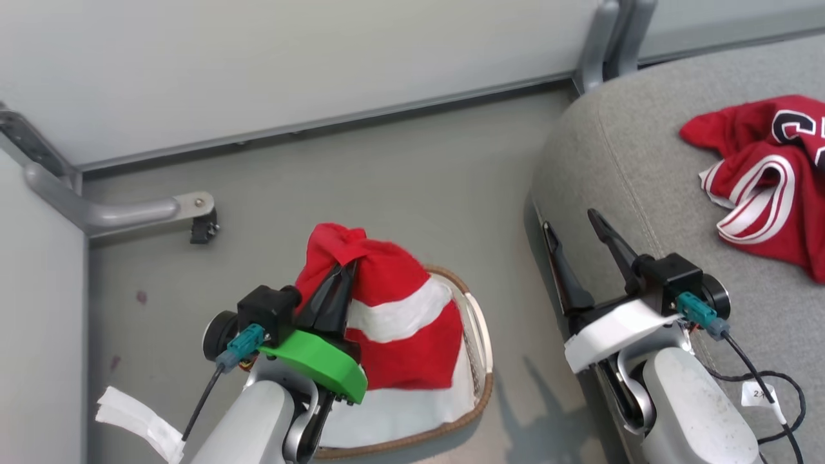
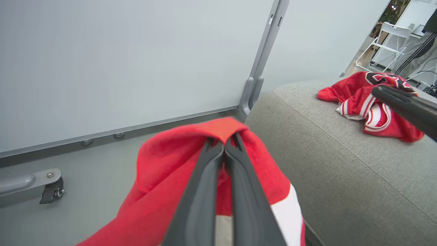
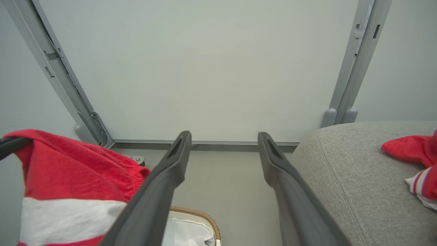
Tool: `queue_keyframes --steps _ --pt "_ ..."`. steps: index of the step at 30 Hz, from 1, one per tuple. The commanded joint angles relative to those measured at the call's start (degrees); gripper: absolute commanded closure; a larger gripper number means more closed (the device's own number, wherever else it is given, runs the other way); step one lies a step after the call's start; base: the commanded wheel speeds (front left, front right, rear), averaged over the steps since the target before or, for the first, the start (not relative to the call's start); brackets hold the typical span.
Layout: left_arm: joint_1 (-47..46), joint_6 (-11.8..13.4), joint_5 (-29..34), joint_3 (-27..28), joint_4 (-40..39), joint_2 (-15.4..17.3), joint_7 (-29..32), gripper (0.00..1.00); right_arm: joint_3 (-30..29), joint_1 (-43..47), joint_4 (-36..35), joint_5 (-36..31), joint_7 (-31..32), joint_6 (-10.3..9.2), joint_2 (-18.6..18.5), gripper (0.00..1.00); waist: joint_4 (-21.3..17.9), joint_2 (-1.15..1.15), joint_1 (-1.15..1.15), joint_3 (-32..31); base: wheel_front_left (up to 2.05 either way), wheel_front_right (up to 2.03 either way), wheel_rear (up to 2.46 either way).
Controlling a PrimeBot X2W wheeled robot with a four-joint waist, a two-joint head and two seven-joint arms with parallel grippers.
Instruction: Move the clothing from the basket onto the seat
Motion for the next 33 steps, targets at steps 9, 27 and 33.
queue_keyframes --steps 9,27,33 --pt "0.98 -0.15 0.37 4.00 -6.42 -1.51 -0.06 1.00 -0.12 5.80 0.77 1.22 -0.02 -0.08 -0.26 0.00 4.01 0.00 0.00 -6.80 0.00 0.00 0.00" --pt "2.15 -0.15 0.99 7.02 -10.37 -2.96 -0.06 1.00 12.35 9.27 0.71 0.35 -0.01 -0.08 -1.73 0.00 4.73 0.00 0.00 -8.95 0.00 0.00 0.00" --pt "1.95 -0.15 0.90 6.25 -10.08 -3.13 -0.06 1.00 19.43 6.93 -3.36 0.51 -0.01 -0.08 -2.15 0.00 4.73 0.00 0.00 -8.62 0.00 0.00 0.00"
